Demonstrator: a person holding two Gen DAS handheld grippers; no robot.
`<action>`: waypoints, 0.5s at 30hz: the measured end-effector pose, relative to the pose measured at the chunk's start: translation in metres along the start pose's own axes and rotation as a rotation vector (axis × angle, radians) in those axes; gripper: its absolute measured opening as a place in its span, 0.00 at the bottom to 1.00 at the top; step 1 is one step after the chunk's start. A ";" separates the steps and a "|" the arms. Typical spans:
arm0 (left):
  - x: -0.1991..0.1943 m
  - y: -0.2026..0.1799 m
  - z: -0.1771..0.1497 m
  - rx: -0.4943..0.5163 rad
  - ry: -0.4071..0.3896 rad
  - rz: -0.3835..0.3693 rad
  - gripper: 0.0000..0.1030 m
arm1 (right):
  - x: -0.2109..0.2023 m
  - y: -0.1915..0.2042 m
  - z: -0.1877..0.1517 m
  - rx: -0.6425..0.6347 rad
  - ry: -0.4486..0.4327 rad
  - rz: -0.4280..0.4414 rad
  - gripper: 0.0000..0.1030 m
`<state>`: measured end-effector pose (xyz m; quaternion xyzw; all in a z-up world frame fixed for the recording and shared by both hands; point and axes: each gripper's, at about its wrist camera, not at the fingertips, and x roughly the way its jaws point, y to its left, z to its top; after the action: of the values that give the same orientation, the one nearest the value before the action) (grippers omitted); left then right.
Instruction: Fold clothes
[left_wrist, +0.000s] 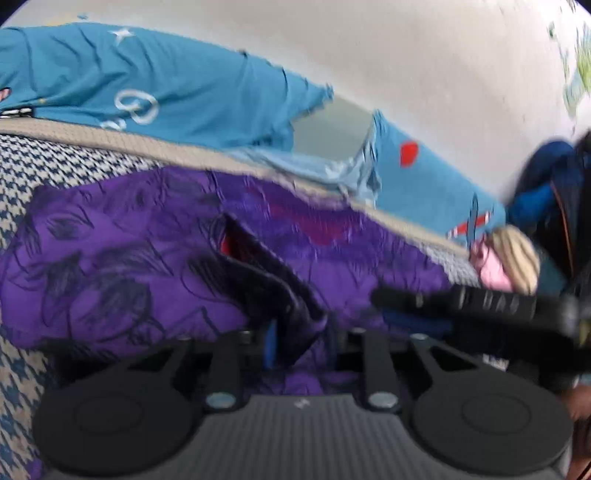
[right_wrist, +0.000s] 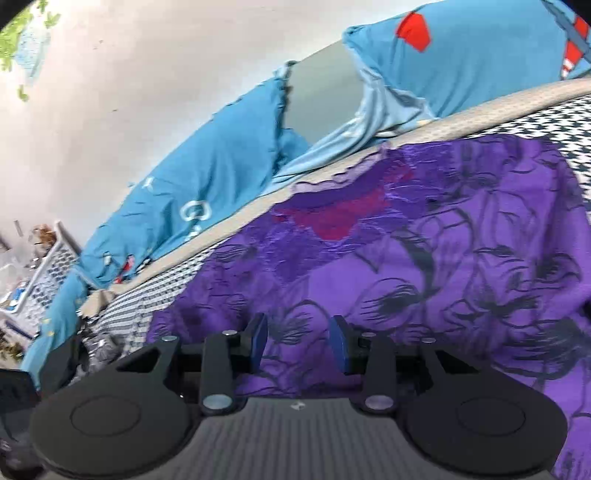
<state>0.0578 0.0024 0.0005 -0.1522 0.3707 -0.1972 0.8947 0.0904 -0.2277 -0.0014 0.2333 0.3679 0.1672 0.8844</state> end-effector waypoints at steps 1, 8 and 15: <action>0.001 -0.001 -0.002 0.006 0.017 -0.007 0.44 | 0.001 0.002 -0.001 -0.009 0.005 0.009 0.36; -0.007 -0.006 -0.017 0.116 0.078 -0.029 0.78 | 0.017 0.017 -0.008 -0.088 0.058 0.073 0.42; -0.028 0.018 -0.015 0.073 0.050 0.017 0.86 | 0.035 0.023 -0.018 -0.163 0.081 -0.020 0.42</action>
<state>0.0334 0.0292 -0.0002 -0.1112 0.3869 -0.2069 0.8917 0.0980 -0.1873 -0.0203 0.1498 0.3910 0.1970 0.8865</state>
